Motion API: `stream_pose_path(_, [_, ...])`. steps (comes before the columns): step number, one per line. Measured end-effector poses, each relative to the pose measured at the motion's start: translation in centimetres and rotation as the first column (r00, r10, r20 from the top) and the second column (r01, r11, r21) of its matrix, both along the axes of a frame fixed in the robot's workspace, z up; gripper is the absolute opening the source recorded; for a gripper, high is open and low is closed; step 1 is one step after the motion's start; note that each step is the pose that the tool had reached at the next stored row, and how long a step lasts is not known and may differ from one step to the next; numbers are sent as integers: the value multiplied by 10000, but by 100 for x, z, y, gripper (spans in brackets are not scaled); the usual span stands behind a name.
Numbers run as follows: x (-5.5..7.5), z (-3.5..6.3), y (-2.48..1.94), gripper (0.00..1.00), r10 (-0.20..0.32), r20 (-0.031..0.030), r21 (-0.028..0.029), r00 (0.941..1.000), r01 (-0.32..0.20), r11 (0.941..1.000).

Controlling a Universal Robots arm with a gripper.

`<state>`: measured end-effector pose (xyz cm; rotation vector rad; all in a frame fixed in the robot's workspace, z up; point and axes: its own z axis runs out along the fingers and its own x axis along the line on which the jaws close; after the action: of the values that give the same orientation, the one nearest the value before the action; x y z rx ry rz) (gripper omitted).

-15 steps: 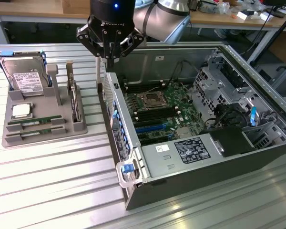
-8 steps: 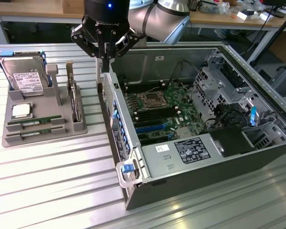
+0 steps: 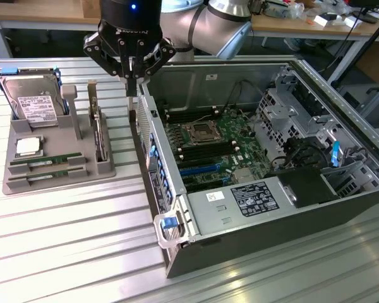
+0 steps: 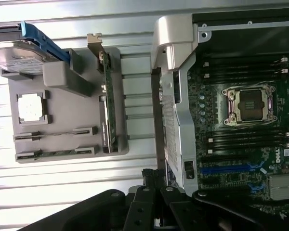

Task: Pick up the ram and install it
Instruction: 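Reach for the ram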

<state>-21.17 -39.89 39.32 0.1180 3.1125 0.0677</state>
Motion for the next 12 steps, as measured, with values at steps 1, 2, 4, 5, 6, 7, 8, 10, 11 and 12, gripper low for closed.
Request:
stream_pose_path(1, [-28,0,0,11,0,0,0,10000,0,10000])
stream_pose_path(2, [-43,0,0,11,1,0,0,10000,-1,10000])
stream_pose_path(4, [-78,-1,0,11,1,0,1,10000,-1,10000])
stream_pose_path(5, [-93,-1,0,11,0,0,0,10000,0,10000])
stream_pose_path(6, [-115,-1,0,11,0,0,0,10000,0,10000])
stream_pose_path(7, [-151,-1,0,11,0,0,0,10000,0,10000])
stream_pose_path(8, [-173,-2,0,11,0,0,0,10000,0,10000])
stream_pose_path(10, [-192,-2,0,11,1,-1,0,10000,-1,10000])
stream_pose_path(11, [-217,-2,0,11,0,0,0,10000,0,10000])
stream_pose_path(12, [-242,-3,0,11,1,0,0,10000,-1,10000])
